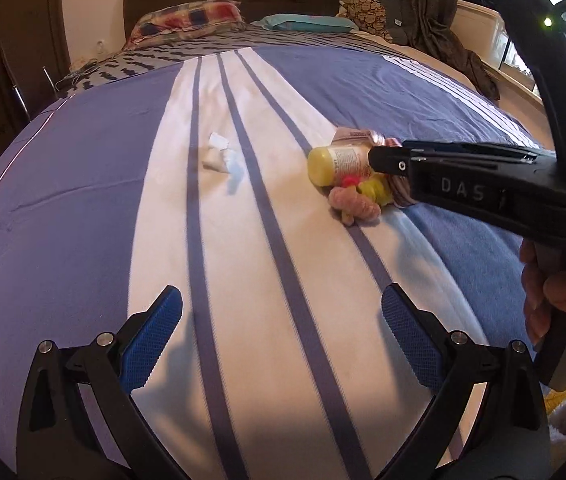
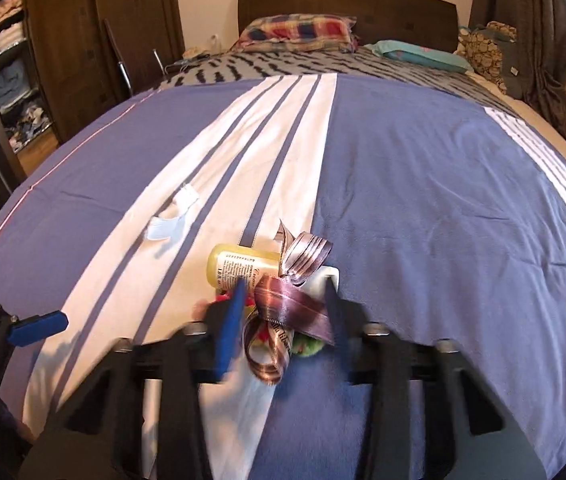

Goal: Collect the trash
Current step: 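Grasp the striped ribbon with the right tool while the left tool grasps the fuzzy pipe-cleaner toy, then lower the ribbon and fuzzy toy into the black bin and open both tools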

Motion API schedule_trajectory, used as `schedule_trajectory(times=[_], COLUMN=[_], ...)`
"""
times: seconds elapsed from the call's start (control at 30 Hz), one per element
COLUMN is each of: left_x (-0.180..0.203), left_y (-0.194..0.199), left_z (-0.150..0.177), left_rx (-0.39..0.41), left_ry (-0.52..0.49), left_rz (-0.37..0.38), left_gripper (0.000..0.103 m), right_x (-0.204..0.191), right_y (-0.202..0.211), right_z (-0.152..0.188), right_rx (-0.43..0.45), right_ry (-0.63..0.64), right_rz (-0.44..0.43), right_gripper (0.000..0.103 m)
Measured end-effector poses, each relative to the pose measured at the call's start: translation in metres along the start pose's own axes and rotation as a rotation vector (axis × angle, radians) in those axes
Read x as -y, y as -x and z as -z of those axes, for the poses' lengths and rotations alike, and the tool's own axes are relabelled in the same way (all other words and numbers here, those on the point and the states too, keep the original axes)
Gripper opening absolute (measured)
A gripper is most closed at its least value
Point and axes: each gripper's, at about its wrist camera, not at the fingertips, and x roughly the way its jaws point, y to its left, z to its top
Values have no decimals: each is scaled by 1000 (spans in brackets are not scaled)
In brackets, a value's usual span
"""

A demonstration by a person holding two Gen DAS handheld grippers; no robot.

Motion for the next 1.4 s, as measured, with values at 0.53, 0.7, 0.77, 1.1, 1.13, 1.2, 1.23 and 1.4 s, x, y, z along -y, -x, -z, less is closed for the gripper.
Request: schedule_trajectory(times=[0.53, 0.7, 0.77, 1.1, 1.13, 1.2, 1.23, 1.4], left_x=[60, 65, 67, 61, 58, 55, 55, 52], left_y=[-45, -60, -65, -50, -45, -38, -35, -11], left_z=[-43, -56, -59, -50, -46, -41, -38, -21], left_rx=[-38, -55, -65, -57, -60, -60, -56, -32], left_ry=[-13, 36, 45, 60, 70, 63, 58, 46], left_rz=[104, 117, 104, 75, 80, 70, 69, 85], left_gripper=[94, 90, 76, 31, 31, 31, 31, 30], right_x=[58, 73, 80, 88, 86, 82, 79, 70], right_y=[52, 52, 52, 77, 83, 88, 92, 105], right_z=[-1, 9, 14, 36, 40, 44, 47, 57], right_rx=[97, 91, 88, 102, 106, 110, 110, 110], right_ry=[-59, -69, -75, -80, -75, -70, -68, -68], right_rz=[34, 41, 48, 57, 55, 50, 45, 38], right_gripper=[12, 12, 12, 12, 12, 12, 12, 12])
